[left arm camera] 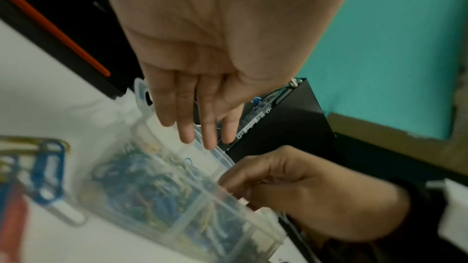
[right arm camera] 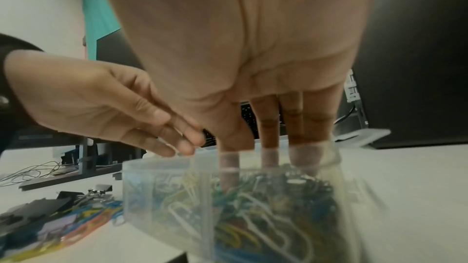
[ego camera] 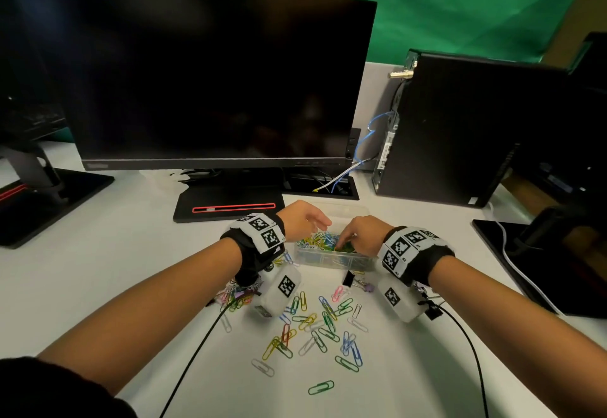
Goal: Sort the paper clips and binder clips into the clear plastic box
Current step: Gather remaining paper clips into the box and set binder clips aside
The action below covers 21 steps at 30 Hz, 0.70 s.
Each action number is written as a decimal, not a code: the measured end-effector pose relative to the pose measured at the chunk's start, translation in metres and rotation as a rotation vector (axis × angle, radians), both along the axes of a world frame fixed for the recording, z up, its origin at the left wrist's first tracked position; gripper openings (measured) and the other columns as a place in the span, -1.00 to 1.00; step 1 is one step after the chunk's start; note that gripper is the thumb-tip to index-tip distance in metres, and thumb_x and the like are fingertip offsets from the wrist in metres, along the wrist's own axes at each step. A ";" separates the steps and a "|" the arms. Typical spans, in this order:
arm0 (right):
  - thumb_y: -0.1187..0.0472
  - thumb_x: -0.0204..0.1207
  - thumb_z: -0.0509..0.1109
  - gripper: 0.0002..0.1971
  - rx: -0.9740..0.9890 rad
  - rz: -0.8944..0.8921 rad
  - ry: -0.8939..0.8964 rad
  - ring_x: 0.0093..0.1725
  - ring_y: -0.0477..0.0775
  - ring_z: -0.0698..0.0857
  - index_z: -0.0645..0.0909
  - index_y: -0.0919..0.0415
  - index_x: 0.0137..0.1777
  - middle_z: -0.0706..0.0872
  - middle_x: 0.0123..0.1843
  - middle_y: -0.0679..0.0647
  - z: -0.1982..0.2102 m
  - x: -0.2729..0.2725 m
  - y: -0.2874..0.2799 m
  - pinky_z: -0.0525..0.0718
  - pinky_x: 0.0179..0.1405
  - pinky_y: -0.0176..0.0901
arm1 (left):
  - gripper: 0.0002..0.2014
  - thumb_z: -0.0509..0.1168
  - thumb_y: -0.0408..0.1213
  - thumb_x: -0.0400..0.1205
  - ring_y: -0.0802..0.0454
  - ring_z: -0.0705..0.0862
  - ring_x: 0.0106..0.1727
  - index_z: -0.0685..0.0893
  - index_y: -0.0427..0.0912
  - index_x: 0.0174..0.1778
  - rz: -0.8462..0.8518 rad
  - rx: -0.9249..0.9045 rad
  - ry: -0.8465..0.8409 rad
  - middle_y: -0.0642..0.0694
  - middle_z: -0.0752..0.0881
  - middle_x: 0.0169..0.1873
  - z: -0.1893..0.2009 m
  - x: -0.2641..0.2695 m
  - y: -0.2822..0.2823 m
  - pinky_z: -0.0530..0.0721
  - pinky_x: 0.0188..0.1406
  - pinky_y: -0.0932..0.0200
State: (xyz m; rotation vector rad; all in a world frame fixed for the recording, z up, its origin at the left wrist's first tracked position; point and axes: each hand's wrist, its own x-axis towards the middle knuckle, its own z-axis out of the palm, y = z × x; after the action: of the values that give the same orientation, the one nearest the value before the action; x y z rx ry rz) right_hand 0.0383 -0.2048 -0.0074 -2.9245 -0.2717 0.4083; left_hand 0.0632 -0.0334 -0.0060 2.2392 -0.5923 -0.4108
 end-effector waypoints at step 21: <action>0.33 0.50 0.24 -0.77 0.011 0.067 -0.198 0.04 0.11 0.67 0.75 0.19 -0.07 0.76 0.03 0.10 0.014 -0.039 0.002 0.60 0.05 -0.14 | -0.60 0.08 -0.53 0.58 -0.07 0.48 0.26 0.62 -0.01 0.16 -0.052 0.518 -0.414 -0.06 0.54 0.16 0.001 -0.034 0.035 0.40 0.23 0.08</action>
State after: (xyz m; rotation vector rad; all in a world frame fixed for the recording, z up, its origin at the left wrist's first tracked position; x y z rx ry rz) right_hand -0.0005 -0.2030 0.0068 -2.9532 -0.3977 0.1244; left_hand 0.0292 0.0019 -0.0051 2.8420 -0.8309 -0.1274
